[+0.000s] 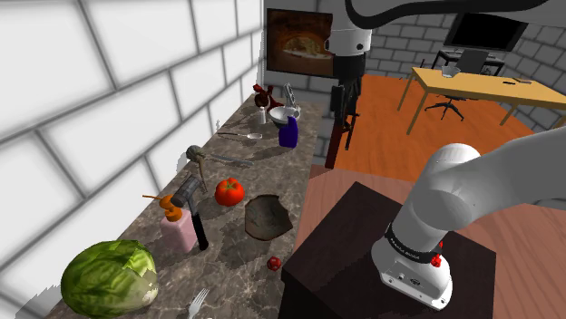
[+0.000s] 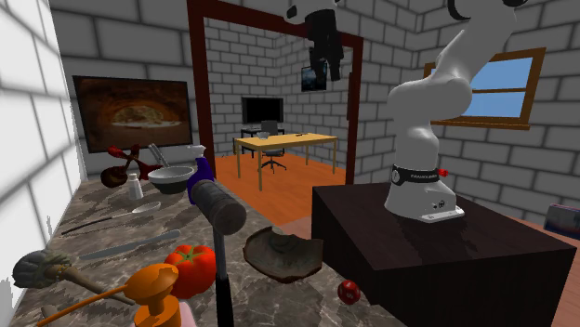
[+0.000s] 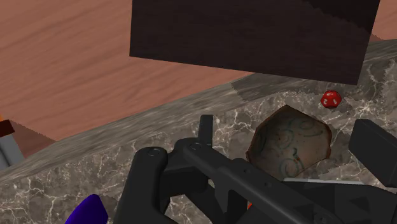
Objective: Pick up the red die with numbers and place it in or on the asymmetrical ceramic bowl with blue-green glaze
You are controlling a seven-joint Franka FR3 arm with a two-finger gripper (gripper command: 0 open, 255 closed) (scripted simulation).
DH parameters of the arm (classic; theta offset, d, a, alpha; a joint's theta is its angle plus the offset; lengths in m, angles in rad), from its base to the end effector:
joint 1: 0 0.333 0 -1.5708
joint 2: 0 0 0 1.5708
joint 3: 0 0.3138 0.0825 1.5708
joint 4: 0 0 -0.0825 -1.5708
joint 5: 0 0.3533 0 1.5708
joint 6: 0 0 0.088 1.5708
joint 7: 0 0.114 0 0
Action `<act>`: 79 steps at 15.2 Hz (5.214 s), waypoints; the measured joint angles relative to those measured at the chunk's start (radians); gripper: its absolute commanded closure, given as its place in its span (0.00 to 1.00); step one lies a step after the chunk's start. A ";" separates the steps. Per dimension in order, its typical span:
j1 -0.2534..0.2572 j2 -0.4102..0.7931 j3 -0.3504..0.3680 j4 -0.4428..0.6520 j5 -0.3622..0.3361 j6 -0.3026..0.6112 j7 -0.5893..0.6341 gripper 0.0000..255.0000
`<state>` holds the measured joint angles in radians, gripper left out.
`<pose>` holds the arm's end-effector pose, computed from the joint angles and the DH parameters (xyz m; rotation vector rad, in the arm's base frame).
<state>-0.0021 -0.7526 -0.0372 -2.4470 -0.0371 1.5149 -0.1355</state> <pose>0.2724 -0.0174 0.5287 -3.1211 -0.1715 0.2823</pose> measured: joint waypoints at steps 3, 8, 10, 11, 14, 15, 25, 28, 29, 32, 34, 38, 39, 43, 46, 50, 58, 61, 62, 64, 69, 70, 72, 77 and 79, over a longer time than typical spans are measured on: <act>0.007 -0.017 0.012 -0.047 0.010 0.034 0.012 0.00; 0.042 -0.013 0.067 -0.182 0.057 0.191 0.064 0.00; 0.063 -0.002 0.097 -0.231 0.083 0.260 0.091 0.00; 0.072 -0.002 0.109 -0.259 0.094 0.293 0.102 0.00; 0.105 0.024 0.152 -0.328 0.130 0.400 0.138 0.00; 0.110 0.049 0.162 -0.346 0.137 0.447 0.143 0.00; 0.203 0.370 0.327 -0.441 0.235 0.908 0.272 0.00; 0.207 0.503 0.376 -0.430 0.222 1.045 0.324 0.00; 0.208 0.557 0.398 -0.427 0.211 1.099 0.354 0.00; 0.193 0.710 0.438 -0.395 0.110 1.230 0.466 0.00; 0.204 0.811 0.433 -0.372 -0.013 1.307 0.584 0.00; 0.326 1.016 0.298 -0.281 -0.287 1.420 0.824 0.00; 0.347 1.036 0.272 -0.278 -0.313 1.440 0.844 0.00; 0.434 1.125 0.180 -0.246 -0.382 1.501 0.910 0.00; 0.469 1.164 0.141 -0.233 -0.403 1.531 0.928 0.00; 0.477 1.173 0.131 -0.230 -0.408 1.538 0.931 0.00; 0.479 1.174 0.130 -0.230 -0.408 1.539 0.932 1.00; 0.479 1.174 0.130 -0.230 -0.408 1.539 0.932 1.00; 0.479 1.174 0.130 -0.230 -0.408 1.539 0.932 1.00; 0.459 1.151 0.151 -0.239 -0.399 1.523 0.924 1.00; 0.371 1.057 0.251 -0.271 -0.339 1.455 0.872 1.00; 0.352 1.040 0.272 -0.276 -0.323 1.442 0.858 1.00; 0.316 1.002 0.315 -0.287 -0.285 1.415 0.826 1.00; 0.247 0.903 0.418 -0.310 -0.158 1.343 0.736 1.00; 0.231 0.865 0.449 -0.315 -0.102 1.314 0.698 1.00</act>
<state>0.2287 0.1123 0.4118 -2.7623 -0.1391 2.8287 0.5621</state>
